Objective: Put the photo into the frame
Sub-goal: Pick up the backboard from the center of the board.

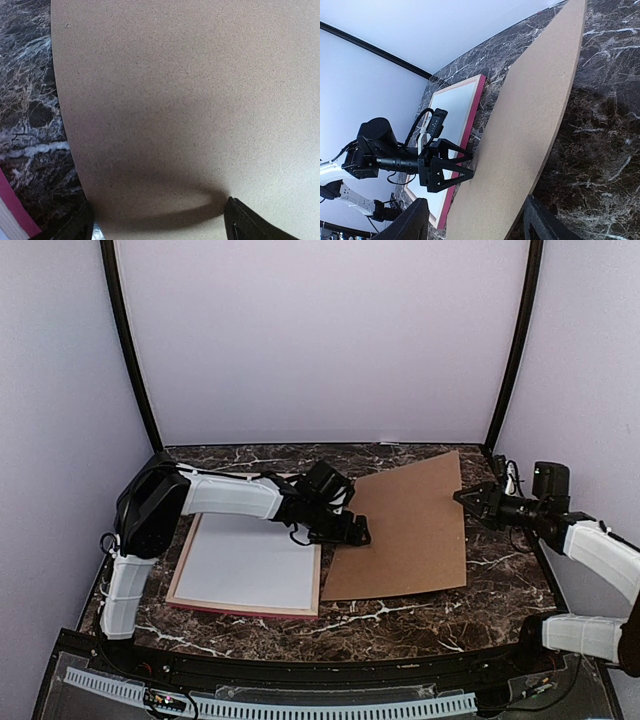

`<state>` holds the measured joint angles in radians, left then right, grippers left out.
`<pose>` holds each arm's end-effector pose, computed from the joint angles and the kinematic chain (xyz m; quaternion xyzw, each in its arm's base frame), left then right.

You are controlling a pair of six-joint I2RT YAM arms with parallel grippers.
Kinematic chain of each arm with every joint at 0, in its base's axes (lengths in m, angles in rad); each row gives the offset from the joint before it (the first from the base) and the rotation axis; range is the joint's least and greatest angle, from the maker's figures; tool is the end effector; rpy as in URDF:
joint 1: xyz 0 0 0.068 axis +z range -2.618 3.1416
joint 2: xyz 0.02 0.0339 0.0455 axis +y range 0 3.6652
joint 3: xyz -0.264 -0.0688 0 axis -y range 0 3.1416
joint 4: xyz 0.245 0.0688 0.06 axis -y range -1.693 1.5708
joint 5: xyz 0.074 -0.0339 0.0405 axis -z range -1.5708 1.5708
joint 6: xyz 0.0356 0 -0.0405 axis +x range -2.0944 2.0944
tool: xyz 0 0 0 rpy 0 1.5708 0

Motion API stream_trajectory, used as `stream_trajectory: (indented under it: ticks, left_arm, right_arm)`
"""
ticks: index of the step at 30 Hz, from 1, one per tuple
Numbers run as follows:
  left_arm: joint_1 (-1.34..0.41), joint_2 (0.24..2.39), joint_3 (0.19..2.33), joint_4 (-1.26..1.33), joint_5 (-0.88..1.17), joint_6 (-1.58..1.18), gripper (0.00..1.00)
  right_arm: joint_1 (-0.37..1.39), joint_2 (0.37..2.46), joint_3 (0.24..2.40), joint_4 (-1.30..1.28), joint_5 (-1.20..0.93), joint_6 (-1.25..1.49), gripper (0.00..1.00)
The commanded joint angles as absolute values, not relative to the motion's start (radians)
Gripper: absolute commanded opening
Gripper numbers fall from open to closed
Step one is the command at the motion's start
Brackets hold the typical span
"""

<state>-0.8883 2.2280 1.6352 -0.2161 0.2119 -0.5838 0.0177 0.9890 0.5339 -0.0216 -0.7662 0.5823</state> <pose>0.3052 -0.3874 0.1567 0.1789 0.9065 -0.3210 0.2081 0.2094 0.0284 0.2345 0.0339 0.8150 0.4476 0.3666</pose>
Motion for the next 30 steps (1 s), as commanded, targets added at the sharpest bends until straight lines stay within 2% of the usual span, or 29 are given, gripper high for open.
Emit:
stream_trajectory:
  ticks: [1, 12, 30]
  left_arm:
    - [-0.939, 2.211, 1.605, -0.157, 0.360, -0.603, 0.93]
    - [-0.940, 2.185, 1.596, -0.128, 0.395, -0.625, 0.93]
    - [-0.959, 2.113, 1.596, -0.082, 0.462, -0.655, 0.93]
  right_arm:
    - [0.058, 0.991, 0.550, -0.017, -0.966, 0.613, 0.65]
    - [0.093, 0.991, 0.583, -0.003, -0.973, 0.640, 0.65]
    - [0.247, 1.022, 0.718, 0.022, -0.911, 0.688, 0.64]
